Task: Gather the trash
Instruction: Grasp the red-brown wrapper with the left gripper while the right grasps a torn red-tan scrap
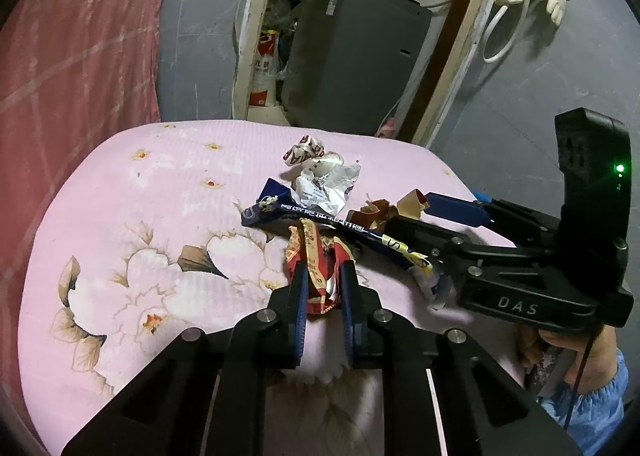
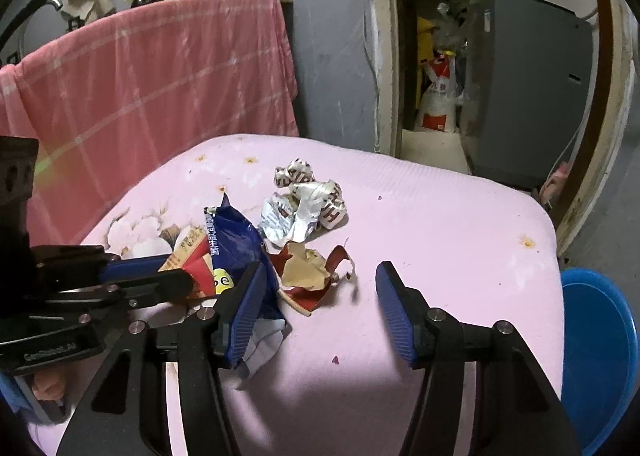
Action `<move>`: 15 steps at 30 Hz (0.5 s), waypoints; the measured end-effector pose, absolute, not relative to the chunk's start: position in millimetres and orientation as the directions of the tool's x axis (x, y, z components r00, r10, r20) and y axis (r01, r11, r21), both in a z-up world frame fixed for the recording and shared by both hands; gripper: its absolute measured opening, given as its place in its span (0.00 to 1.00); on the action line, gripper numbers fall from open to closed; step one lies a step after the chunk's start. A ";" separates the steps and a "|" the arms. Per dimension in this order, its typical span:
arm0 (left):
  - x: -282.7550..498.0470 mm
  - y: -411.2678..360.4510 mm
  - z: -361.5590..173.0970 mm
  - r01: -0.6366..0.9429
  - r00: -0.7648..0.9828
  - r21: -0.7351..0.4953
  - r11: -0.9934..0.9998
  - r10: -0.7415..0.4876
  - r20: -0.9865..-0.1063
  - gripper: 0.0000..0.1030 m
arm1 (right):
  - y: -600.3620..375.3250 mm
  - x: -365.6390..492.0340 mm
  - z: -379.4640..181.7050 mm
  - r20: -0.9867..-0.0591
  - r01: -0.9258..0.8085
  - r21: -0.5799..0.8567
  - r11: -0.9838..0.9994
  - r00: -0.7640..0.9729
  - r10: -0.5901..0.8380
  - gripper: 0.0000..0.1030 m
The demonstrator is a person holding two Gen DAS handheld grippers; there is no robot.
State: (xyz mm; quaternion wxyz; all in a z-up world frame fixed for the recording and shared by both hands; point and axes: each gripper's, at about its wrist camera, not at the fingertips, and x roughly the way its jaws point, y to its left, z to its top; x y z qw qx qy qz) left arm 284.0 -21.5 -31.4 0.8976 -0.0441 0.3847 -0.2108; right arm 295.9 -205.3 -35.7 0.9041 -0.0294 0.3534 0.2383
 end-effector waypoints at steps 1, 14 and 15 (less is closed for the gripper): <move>283.2 -22.0 -31.3 0.343 0.616 -0.242 0.908 -0.412 -0.671 0.12 | -204.2 295.7 -36.2 -0.655 -0.452 0.114 0.885 0.635 0.409 0.53; 274.9 -16.0 -25.9 0.330 0.643 -0.256 0.909 -0.415 -0.644 0.10 | -203.2 296.7 -40.5 -0.661 -0.465 0.137 0.875 0.615 0.430 0.18; 273.7 -15.2 -25.3 0.329 0.646 -0.254 0.909 -0.413 -0.641 0.10 | -203.4 296.0 -40.3 -0.658 -0.464 0.140 0.875 0.617 0.432 0.16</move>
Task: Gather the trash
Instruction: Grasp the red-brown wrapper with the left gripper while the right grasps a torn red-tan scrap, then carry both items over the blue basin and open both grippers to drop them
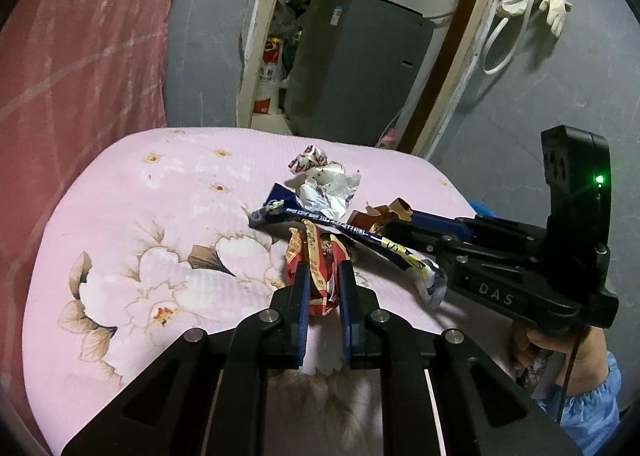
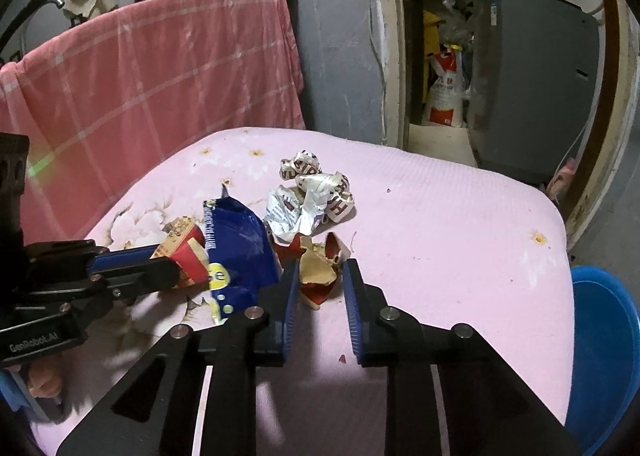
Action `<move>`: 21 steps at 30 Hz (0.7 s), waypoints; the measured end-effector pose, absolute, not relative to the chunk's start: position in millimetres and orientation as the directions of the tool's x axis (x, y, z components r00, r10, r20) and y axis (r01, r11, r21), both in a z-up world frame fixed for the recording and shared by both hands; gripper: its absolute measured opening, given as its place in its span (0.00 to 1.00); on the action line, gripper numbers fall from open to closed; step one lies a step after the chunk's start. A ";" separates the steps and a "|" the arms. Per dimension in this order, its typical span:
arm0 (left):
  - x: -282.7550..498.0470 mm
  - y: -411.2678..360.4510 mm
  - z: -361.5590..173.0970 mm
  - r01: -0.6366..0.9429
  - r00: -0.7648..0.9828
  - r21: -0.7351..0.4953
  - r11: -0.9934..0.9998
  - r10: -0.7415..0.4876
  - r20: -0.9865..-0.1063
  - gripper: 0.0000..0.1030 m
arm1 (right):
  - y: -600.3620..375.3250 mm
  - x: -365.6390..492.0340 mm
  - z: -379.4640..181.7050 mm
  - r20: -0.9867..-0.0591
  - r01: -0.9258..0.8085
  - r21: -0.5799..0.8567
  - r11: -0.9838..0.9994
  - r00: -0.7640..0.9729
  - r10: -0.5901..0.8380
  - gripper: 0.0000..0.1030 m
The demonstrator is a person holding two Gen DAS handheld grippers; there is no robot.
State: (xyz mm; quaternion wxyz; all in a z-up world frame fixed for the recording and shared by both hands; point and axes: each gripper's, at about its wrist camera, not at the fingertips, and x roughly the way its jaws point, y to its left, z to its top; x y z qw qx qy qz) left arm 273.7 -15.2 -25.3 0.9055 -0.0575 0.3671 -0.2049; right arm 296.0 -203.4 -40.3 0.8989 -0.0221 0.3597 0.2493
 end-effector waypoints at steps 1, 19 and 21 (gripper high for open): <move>272.1 -14.4 -24.1 0.327 0.653 -0.252 0.911 -0.411 -0.636 0.10 | -205.2 294.7 -39.5 -0.650 -0.461 0.144 0.876 0.623 0.435 0.14; 246.0 -15.4 -1.4 0.300 0.759 -0.227 0.927 -0.376 -0.531 0.09 | -233.1 271.4 -14.7 -0.494 -0.451 0.199 0.870 0.720 0.487 0.12; 244.3 -18.5 4.3 0.306 0.776 -0.225 0.925 -0.379 -0.505 0.09 | -235.2 265.8 -7.3 -0.469 -0.449 0.188 0.874 0.741 0.481 0.12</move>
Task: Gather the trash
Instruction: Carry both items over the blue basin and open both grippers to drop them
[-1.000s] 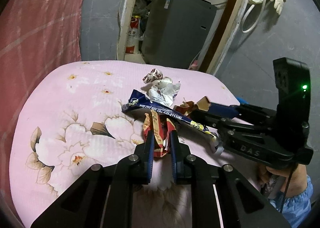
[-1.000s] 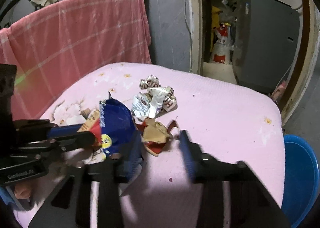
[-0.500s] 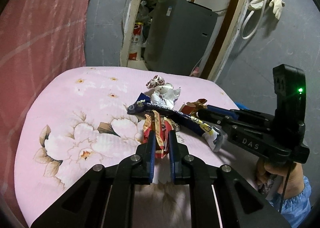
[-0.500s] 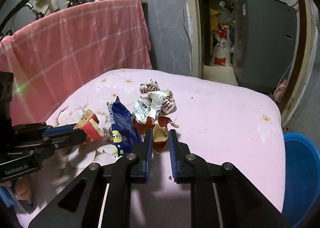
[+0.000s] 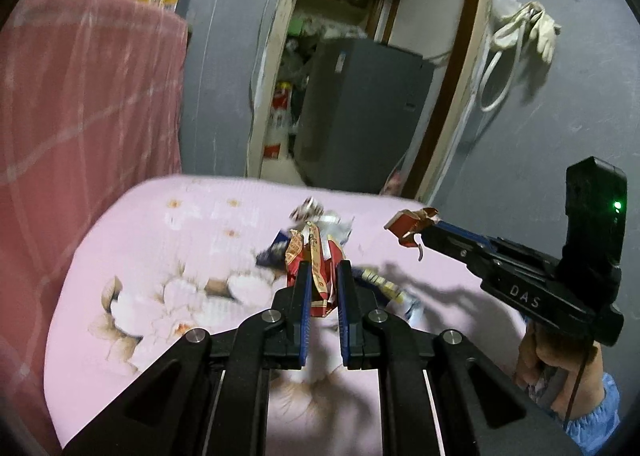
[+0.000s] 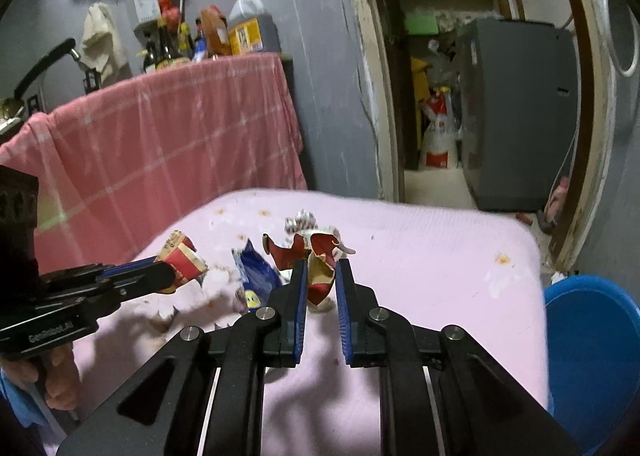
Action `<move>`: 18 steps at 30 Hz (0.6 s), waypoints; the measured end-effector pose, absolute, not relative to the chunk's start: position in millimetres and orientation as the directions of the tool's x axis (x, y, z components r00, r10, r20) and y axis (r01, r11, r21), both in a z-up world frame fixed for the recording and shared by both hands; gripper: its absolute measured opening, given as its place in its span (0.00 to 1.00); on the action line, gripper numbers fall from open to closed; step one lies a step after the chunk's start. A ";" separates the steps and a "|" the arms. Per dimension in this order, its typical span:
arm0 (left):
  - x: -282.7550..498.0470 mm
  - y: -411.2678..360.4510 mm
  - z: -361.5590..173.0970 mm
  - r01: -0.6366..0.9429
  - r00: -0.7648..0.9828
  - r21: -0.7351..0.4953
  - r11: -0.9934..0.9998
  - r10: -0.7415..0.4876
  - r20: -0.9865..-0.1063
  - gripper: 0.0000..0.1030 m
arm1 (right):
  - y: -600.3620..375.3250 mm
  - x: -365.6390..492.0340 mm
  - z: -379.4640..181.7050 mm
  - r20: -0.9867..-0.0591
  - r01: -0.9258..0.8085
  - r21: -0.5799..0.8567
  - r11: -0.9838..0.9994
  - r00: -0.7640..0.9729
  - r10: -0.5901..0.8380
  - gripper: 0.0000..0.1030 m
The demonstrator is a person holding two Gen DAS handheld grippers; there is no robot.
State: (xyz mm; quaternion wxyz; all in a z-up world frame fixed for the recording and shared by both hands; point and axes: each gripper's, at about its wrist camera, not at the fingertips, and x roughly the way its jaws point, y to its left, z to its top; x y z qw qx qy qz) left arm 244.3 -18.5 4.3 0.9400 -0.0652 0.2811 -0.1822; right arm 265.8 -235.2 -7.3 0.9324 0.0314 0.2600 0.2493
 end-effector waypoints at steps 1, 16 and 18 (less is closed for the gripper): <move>243.2 -20.6 7.5 0.309 0.785 -0.226 0.924 -0.382 -0.488 0.09 | -236.8 262.2 -3.0 -0.454 -0.446 0.182 0.876 0.753 0.477 0.12; 239.5 -85.5 65.2 0.422 0.838 -0.213 0.881 -0.469 -0.279 0.09 | -284.7 204.2 71.7 -0.194 -0.332 0.116 0.936 0.917 0.349 0.12; 241.7 -98.5 71.6 0.442 0.833 -0.209 0.873 -0.485 -0.265 0.09 | -297.2 198.6 76.9 -0.170 -0.295 0.110 0.949 0.935 0.311 0.12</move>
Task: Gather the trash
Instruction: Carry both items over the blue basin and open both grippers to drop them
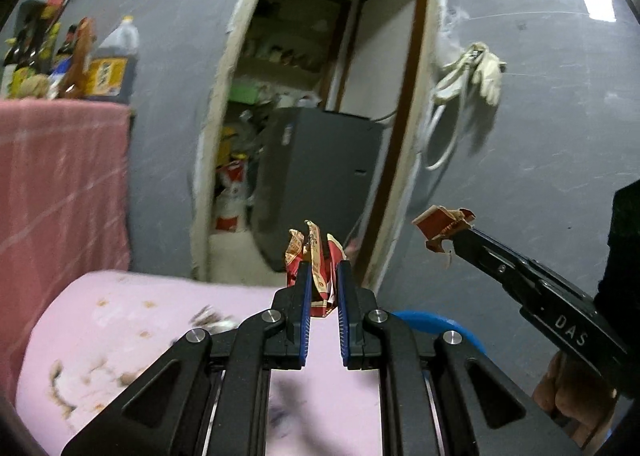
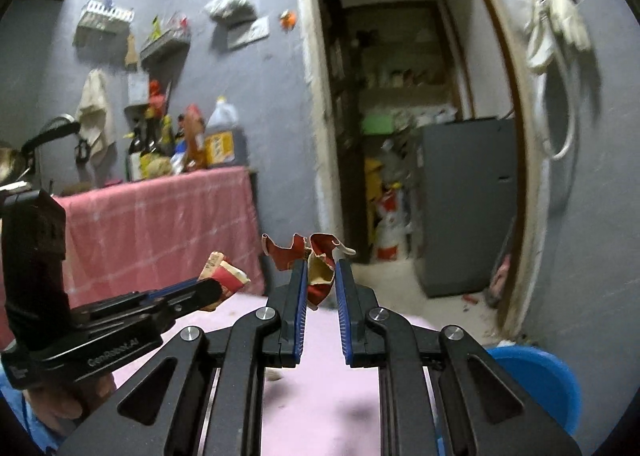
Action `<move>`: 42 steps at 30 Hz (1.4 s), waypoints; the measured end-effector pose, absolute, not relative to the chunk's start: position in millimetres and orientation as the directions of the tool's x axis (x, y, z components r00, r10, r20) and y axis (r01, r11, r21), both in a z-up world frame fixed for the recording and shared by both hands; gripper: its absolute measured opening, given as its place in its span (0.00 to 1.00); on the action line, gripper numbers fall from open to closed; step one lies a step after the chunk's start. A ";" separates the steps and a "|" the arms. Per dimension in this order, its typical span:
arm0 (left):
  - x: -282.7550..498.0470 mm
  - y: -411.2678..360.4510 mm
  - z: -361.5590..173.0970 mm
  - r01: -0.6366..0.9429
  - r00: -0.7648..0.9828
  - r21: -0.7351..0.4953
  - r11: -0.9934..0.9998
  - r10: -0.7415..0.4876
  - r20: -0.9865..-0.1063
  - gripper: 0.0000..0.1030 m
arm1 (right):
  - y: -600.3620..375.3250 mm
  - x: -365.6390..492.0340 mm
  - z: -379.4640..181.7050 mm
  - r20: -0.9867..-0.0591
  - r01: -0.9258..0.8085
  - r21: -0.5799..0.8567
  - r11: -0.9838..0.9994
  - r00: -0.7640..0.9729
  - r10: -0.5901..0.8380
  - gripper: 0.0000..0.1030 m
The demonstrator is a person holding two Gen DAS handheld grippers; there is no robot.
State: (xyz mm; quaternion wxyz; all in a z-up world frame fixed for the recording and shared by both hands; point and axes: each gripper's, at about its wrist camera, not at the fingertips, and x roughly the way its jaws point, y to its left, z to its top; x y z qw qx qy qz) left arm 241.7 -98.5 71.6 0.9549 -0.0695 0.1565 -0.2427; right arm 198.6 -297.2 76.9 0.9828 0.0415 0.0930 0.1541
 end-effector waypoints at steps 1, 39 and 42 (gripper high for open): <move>243.0 -107.7 74.2 0.455 0.828 -0.209 0.866 -0.498 -0.258 0.09 | -302.9 196.5 78.1 -0.161 -0.280 0.111 0.954 0.942 0.295 0.12; 316.9 -301.0 -0.7 0.566 0.553 -0.330 0.755 -0.645 -0.527 0.28 | -498.2 215.2 -8.8 -0.440 0.101 0.340 0.935 0.896 0.064 0.21; 320.0 -295.3 -4.0 0.548 0.556 -0.343 0.763 -0.638 -0.533 0.34 | -499.8 216.2 -9.4 -0.442 0.106 0.344 0.933 0.895 0.061 0.24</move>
